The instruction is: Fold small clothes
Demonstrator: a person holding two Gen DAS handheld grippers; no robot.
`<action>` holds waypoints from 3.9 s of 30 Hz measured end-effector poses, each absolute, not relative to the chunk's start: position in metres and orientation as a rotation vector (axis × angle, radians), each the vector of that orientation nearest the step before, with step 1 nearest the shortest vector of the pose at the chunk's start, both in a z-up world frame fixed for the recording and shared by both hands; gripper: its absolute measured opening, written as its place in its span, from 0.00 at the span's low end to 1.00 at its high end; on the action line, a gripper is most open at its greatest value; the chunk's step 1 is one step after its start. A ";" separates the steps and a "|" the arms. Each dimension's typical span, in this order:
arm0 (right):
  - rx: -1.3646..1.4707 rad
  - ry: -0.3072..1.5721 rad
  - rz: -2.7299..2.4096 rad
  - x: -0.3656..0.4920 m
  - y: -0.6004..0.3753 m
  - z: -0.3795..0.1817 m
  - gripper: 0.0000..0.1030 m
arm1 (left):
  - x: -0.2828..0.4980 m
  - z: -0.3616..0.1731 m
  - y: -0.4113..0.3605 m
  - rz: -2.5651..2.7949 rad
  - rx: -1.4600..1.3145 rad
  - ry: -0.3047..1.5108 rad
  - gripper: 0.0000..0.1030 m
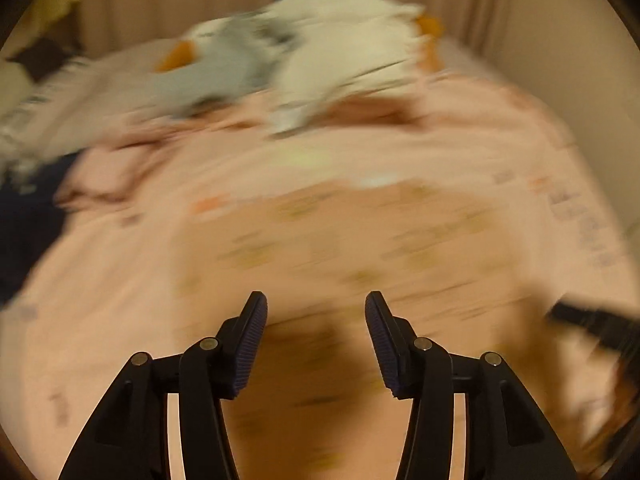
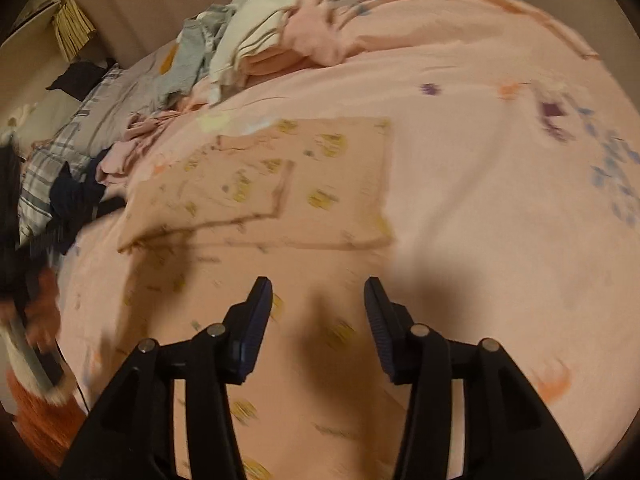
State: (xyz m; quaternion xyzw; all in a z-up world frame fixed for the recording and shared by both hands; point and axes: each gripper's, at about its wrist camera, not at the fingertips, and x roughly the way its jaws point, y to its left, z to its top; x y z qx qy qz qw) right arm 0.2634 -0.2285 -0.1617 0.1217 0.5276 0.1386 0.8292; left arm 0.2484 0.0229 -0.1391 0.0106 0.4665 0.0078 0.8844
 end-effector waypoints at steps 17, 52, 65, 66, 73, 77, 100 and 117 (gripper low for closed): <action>0.619 1.214 0.323 0.354 -0.180 -0.229 0.05 | 0.269 -0.223 0.107 0.082 -0.197 1.108 0.48; 0.379 1.026 0.025 0.339 -0.298 -0.184 0.08 | 0.230 -0.165 0.076 0.155 0.112 1.037 0.14; 0.275 1.205 0.183 0.338 -0.217 -0.227 0.00 | 0.308 -0.222 0.041 0.011 -0.162 1.086 0.14; 0.283 1.161 0.213 0.330 -0.221 -0.231 0.00 | 0.300 -0.223 0.040 0.006 -0.149 1.076 0.14; 0.173 1.179 0.216 0.289 -0.222 -0.216 0.00 | 0.258 -0.221 0.050 0.003 -0.156 1.119 0.14; 0.218 1.176 0.258 0.254 -0.239 -0.200 0.09 | 0.223 -0.209 0.065 0.028 -0.197 1.119 0.14; 0.722 1.060 0.106 0.039 -0.307 -0.193 0.64 | 0.022 -0.202 0.113 0.053 -0.807 1.005 0.68; 0.823 1.128 0.030 0.003 -0.314 -0.219 0.68 | -0.021 -0.232 0.115 -0.065 -1.026 1.003 0.68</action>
